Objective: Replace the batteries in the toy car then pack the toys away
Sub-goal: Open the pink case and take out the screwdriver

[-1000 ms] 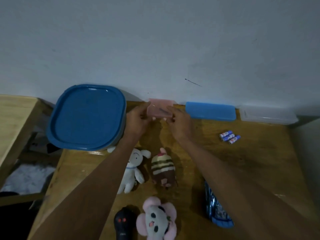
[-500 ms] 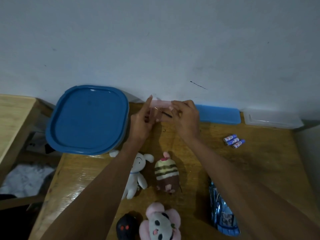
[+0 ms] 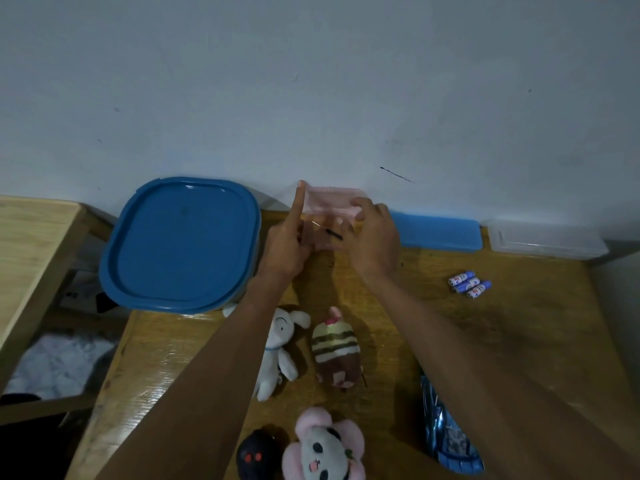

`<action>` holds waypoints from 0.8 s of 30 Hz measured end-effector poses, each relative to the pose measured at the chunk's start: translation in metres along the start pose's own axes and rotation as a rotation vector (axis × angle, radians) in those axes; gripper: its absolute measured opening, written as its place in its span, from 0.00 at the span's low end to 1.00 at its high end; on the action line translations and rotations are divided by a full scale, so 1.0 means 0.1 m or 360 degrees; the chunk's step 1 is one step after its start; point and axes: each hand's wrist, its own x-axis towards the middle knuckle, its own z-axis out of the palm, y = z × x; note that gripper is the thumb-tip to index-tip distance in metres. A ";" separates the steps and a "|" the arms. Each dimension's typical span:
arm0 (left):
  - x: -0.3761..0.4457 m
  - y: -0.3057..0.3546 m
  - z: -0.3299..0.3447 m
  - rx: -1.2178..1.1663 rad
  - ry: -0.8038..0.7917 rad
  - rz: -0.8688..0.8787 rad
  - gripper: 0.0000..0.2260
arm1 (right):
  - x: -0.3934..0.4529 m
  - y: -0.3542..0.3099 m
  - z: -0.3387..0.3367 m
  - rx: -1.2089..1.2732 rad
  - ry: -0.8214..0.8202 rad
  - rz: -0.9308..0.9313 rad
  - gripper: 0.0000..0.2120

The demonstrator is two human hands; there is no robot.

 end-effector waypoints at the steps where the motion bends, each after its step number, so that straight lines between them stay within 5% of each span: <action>1: 0.00 0.01 0.00 -0.0028 -0.0016 -0.0030 0.41 | -0.03 0.03 0.02 -0.0062 -0.0069 -0.0006 0.15; 7: 0.02 -0.02 0.01 -0.0070 -0.0028 -0.0065 0.43 | 0.02 0.02 0.11 -0.0257 -0.0296 0.0065 0.06; 13: 0.02 -0.03 0.01 -0.0083 -0.0004 -0.0075 0.41 | 0.09 -0.08 0.18 -0.0516 -0.0332 0.0136 0.08; 16: 0.01 -0.01 0.02 -0.0039 0.0009 -0.0057 0.40 | 0.04 -0.02 0.07 -0.0268 -0.0313 0.0050 0.09; 20: 0.02 -0.01 0.00 -0.0023 -0.0016 -0.0132 0.47 | -0.03 0.05 -0.15 0.0226 0.0051 -0.0191 0.07; 24: -0.02 -0.01 0.01 -0.0027 -0.0004 -0.0086 0.39 | 0.05 0.07 -0.17 0.0465 0.0208 -0.0040 0.08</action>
